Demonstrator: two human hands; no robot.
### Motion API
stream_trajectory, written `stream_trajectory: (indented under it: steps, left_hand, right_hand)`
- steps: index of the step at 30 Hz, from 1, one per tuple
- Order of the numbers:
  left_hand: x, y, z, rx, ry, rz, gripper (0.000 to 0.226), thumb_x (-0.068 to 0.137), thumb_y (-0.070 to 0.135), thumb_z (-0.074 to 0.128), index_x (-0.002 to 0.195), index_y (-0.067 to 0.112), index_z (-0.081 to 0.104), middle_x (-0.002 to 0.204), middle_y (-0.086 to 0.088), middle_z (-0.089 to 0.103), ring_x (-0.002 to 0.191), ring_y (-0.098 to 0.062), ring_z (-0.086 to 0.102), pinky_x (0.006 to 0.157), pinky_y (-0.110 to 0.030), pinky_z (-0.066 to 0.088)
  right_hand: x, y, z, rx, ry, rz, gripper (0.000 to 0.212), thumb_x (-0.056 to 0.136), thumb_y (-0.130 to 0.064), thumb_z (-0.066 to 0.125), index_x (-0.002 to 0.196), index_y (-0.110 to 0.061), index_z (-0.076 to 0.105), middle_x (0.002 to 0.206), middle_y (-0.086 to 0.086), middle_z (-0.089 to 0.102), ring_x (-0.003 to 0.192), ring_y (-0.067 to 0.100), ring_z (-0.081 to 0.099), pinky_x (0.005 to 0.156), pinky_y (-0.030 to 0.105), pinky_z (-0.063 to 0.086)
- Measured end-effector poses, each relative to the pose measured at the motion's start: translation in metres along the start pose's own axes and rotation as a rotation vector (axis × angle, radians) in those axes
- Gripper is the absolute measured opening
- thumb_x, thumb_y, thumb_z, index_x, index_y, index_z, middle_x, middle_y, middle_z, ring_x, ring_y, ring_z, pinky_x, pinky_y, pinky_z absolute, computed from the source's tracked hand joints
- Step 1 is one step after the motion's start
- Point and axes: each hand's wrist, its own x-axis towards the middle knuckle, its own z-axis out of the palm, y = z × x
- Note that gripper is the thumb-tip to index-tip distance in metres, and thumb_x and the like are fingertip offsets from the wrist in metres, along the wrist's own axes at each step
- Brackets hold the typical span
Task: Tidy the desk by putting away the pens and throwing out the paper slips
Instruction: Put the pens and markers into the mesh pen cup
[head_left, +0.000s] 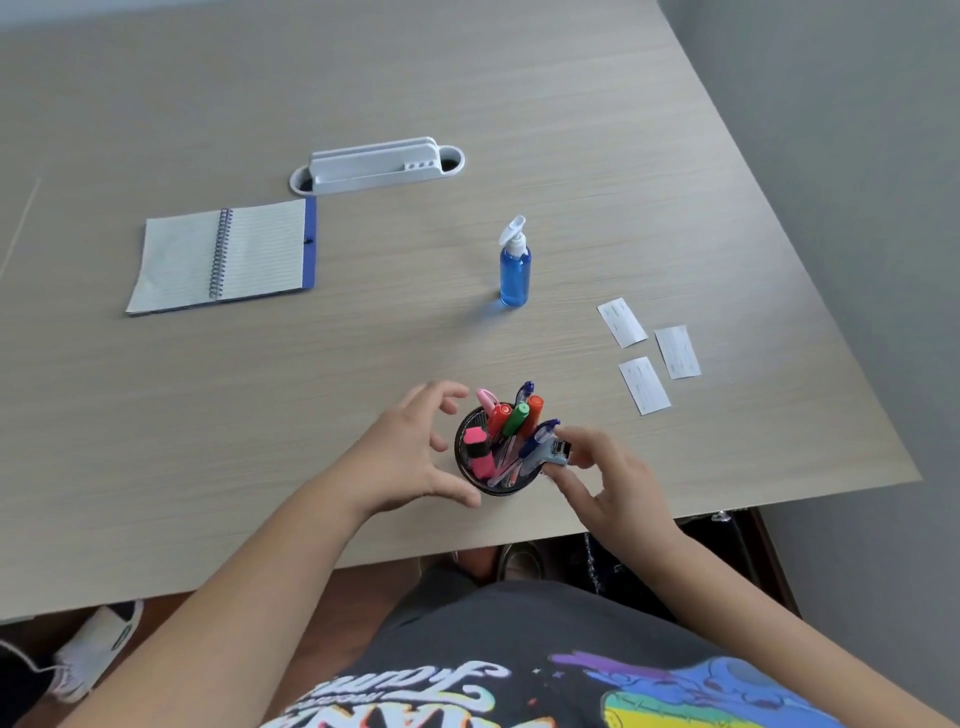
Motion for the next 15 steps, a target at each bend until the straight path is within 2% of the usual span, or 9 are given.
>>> stream_trajectory:
  steps: [2,4,5,7,10,12,15]
  left_hand:
    - [0.003,-0.005,0.010,0.082,-0.067,0.059,0.120,0.041,0.040,0.095,0.142,0.036,0.031,0.134,0.010,0.038,0.111,-0.011,0.052,0.094,-0.029,0.050]
    - [0.007,-0.007,0.021,0.215,-0.057,0.127,0.130,0.044,0.049,0.091,0.149,0.028,0.019,0.143,0.007,0.031,0.129,-0.014,0.040,0.110,-0.034,0.038]
    - [0.009,-0.007,0.025,0.253,-0.042,0.128,0.133,0.046,0.052,0.089,0.151,0.026,0.012,0.146,0.006,0.028,0.133,-0.015,0.035,0.113,-0.035,0.035]
    - [0.012,-0.009,0.030,0.249,0.011,0.092,0.136,0.050,0.053,0.087,0.153,0.027,0.003,0.149,0.006,0.025,0.135,-0.017,0.032,0.113,-0.037,0.034]
    - [0.018,-0.012,0.026,0.188,0.122,0.042,0.134,0.053,0.046,0.087,0.153,0.028,0.000,0.146,0.004,0.031,0.133,-0.019,0.037,0.110,-0.039,0.038]
    - [0.023,-0.018,0.016,0.154,0.199,0.010,0.125,0.057,0.042,0.085,0.154,0.027,0.007,0.144,0.003,0.035,0.131,-0.020,0.041,0.107,-0.037,0.040]
    - [0.034,-0.032,-0.005,0.078,0.312,-0.020,0.110,0.058,0.046,0.081,0.150,0.026,0.023,0.135,0.002,0.042,0.123,-0.021,0.048,0.100,-0.035,0.045]
  right_hand:
    - [0.002,0.002,0.003,-0.013,0.025,-0.033,0.031,0.084,-0.030,0.063,0.112,-0.021,0.054,0.085,0.002,0.069,0.079,0.005,0.054,0.080,-0.001,0.036]
    - [0.007,0.005,0.006,-0.013,0.028,-0.060,0.030,0.084,-0.030,0.065,0.112,-0.021,0.056,0.085,0.003,0.071,0.078,0.009,0.058,0.076,0.009,0.044]
    - [0.010,0.006,0.009,-0.016,0.030,-0.072,0.030,0.084,-0.028,0.067,0.112,-0.022,0.057,0.085,0.002,0.071,0.078,0.011,0.061,0.073,0.014,0.047]
    - [0.018,0.006,0.014,-0.014,0.023,-0.086,0.034,0.082,-0.022,0.073,0.113,-0.023,0.057,0.086,0.002,0.071,0.077,0.014,0.063,0.070,0.023,0.051]
    - [0.037,0.003,0.024,-0.002,0.009,-0.110,0.040,0.079,-0.016,0.077,0.113,-0.025,0.057,0.085,0.002,0.070,0.074,0.016,0.064,0.068,0.022,0.050]
    - [0.055,-0.002,0.035,0.005,-0.005,-0.116,0.041,0.077,-0.014,0.078,0.111,-0.024,0.058,0.083,0.003,0.070,0.072,0.018,0.064,0.067,0.020,0.049]
    - [0.088,-0.010,0.055,0.033,-0.047,-0.060,0.036,0.079,-0.014,0.077,0.111,-0.023,0.063,0.085,0.000,0.071,0.070,0.014,0.061,0.065,0.025,0.052]
